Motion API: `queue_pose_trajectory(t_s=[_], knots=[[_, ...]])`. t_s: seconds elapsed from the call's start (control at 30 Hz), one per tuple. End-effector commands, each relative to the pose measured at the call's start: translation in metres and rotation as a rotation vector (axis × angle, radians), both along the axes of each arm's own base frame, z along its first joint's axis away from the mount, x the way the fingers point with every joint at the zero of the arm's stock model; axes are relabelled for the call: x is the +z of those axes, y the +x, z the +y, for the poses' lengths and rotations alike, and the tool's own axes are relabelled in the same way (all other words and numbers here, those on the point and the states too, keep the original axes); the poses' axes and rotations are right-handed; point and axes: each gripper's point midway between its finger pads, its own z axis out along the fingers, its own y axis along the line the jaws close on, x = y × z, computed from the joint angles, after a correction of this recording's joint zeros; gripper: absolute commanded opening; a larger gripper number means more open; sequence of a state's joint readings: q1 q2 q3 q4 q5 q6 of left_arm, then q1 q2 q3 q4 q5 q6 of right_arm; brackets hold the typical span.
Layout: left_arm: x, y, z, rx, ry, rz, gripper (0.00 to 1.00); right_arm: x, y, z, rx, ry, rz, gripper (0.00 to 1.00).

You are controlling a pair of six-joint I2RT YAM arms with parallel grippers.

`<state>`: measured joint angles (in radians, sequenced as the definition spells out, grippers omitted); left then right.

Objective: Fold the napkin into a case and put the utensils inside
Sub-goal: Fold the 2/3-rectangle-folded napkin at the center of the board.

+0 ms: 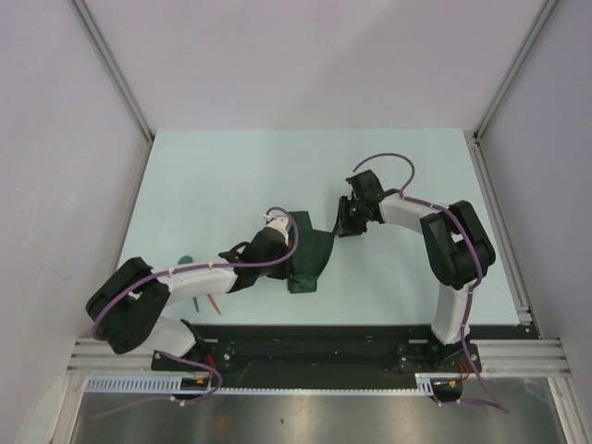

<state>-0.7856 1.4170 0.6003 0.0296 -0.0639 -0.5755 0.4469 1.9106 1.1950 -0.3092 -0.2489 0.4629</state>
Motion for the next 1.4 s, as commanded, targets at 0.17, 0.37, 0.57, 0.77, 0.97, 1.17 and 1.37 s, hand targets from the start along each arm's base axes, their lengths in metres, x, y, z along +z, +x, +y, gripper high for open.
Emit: queue_pose_trajectory(t_s=[0.17,0.37,0.57,0.77,0.97,1.17,1.37], knots=[[0.012,0.004,-0.002,0.001,-0.048,-0.031,0.04,-0.01,-0.009,0.014,-0.034,0.102,0.031,0.25],[0.01,0.004,-0.002,0.0,-0.049,-0.029,0.03,-0.013,-0.006,0.014,-0.054,0.126,0.022,0.17],[0.01,0.004,-0.002,0.0,-0.052,-0.029,0.02,-0.004,0.004,0.009,-0.076,0.115,-0.028,0.0],[0.008,0.004,0.0,0.0,-0.045,-0.027,0.0,0.035,0.015,-0.015,-0.145,0.036,-0.16,0.0],[0.009,0.006,-0.003,-0.003,-0.054,-0.031,0.0,0.05,0.014,-0.026,-0.187,0.02,-0.201,0.0],[0.016,0.01,-0.005,-0.01,-0.055,-0.044,0.0,0.053,0.017,-0.017,-0.168,0.047,-0.198,0.0],[0.015,0.01,-0.008,-0.018,-0.067,-0.039,0.01,0.071,0.02,0.013,-0.092,0.085,-0.25,0.0]])
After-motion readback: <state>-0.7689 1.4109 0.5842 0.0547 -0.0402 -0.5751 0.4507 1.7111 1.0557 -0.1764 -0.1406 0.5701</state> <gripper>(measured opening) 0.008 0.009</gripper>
